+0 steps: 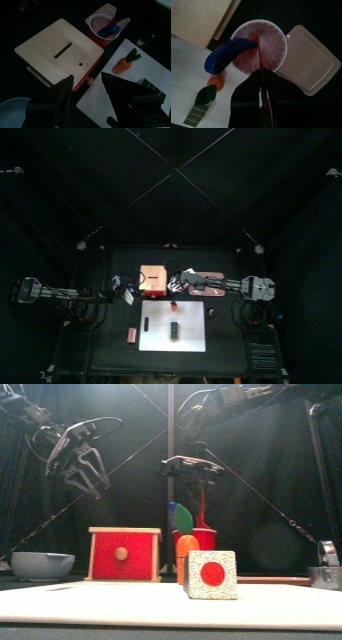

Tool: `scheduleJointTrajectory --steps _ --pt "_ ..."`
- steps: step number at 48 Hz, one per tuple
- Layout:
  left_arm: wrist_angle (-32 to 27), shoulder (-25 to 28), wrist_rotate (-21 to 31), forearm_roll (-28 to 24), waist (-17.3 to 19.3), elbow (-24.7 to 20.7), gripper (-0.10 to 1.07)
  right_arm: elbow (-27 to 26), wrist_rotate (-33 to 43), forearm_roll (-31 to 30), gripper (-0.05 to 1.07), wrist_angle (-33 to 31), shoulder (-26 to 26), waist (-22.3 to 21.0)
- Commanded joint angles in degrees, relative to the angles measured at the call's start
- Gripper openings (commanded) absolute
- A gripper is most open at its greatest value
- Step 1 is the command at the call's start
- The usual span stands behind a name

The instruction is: Grab knife with other hand

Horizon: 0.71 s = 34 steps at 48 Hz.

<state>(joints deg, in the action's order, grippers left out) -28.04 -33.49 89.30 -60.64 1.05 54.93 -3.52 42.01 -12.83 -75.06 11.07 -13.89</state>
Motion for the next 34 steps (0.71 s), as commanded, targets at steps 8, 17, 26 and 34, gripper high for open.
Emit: scheduleJointTrajectory --steps 8,17,26,34 --pt "0.1 -0.1 -0.1 -1.3 0.2 -0.8 0.85 -2.5 -3.9 0.7 0.39 0.1 -5.4 -0.1" --pt "0.1 -0.1 -0.1 -1.8 0.2 -0.8 0.85 -2.0 -5.7 -1.1 0.39 0.3 -8.2 0.2" --pt "0.1 -0.1 -0.1 -2.5 0.1 -0.7 0.85 -0.6 -5.7 -2.6 0.39 1.3 -12.0 1.1" --pt "0.5 -0.1 -0.1 -3.9 0.2 -0.8 0.85 2.5 -4.7 -2.9 0.39 3.9 -16.0 1.9"
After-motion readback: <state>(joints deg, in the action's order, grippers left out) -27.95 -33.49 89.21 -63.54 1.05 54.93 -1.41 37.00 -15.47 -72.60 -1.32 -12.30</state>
